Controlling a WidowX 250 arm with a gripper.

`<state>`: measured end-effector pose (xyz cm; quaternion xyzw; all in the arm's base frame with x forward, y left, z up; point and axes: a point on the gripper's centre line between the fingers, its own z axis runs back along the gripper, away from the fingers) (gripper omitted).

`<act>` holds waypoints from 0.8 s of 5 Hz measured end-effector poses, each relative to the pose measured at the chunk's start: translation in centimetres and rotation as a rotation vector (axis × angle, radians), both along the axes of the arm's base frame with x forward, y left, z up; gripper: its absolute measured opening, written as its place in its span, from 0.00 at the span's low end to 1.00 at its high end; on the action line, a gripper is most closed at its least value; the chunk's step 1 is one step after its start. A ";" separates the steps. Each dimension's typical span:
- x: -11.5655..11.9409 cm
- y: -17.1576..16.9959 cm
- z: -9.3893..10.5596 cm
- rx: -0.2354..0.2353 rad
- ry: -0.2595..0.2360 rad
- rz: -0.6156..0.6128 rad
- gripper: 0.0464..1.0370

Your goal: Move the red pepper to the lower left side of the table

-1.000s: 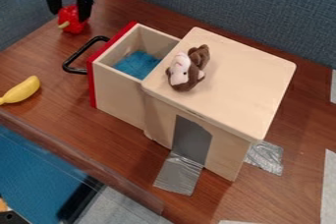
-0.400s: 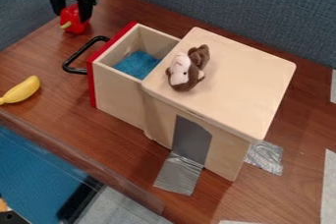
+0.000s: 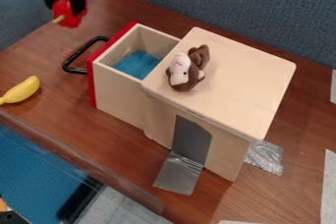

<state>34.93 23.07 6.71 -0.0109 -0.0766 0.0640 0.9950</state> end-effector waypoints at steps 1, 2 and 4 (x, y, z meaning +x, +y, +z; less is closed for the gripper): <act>-4.0 0.6 -0.5 0.009 0.024 -0.019 0.79; -7.7 1.5 -0.7 0.027 0.051 -0.043 0.79; -10.6 1.9 -2.0 0.043 0.061 -0.074 0.79</act>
